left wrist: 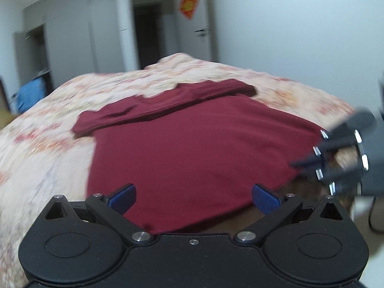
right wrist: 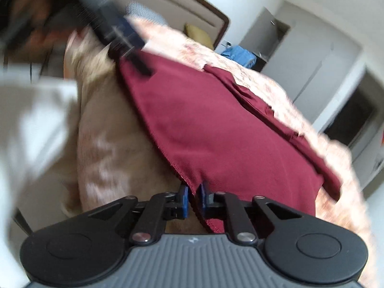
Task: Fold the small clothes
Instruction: 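Grasp the dark red shirt's hem at both corners with both grippers, then lift the hem with both grippers and fold it over toward the collar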
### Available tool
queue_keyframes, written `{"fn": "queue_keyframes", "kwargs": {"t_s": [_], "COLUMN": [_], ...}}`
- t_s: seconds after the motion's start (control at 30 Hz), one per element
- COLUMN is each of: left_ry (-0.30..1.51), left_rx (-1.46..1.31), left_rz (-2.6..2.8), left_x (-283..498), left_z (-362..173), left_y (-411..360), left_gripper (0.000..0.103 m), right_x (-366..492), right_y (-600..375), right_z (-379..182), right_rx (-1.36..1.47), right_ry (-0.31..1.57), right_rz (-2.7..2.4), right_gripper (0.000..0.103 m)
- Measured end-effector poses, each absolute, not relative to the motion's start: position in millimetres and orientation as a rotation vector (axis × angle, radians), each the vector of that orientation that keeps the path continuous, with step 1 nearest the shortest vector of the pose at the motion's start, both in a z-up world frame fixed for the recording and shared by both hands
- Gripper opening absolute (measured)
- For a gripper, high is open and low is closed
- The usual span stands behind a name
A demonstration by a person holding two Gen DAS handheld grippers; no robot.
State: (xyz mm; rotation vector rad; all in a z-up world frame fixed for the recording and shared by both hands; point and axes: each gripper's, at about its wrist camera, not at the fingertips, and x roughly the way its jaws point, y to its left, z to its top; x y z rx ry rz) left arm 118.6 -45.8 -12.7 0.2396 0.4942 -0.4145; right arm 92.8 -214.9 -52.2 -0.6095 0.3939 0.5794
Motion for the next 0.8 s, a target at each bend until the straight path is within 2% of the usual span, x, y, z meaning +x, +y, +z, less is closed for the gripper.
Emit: {"fn": "queue_keyframes", "kwargs": {"t_s": [0.17,0.33,0.37,0.6,0.8], "left_ry": [0.461,0.434,0.432,0.472,0.386], "left_rx": [0.356,0.44,0.45,0.373,0.458], "left_rz": [-0.449,-0.421,-0.409,-0.285,-0.186], "left_x": [112,117,119,141,130], "left_z": [-26,-40,-43,-50,-50], "left_y": [-72,-96,-99,-87,-63], "left_gripper": [0.102,0.1,0.097,0.054,0.044], "right_x": [121,144,145,146,140], "right_y": [-249,-270,-274,-283,-282], "right_z": [-8,13,15,22,27], "right_rx": [-0.247,-0.078,-0.057,-0.002,0.015], "right_ry": [0.522,0.578,0.58,0.555,0.515], "right_rz": [0.668,0.704,0.711,0.703,0.693], "right_gripper": [0.011,0.01,0.01,0.01,0.01]}}
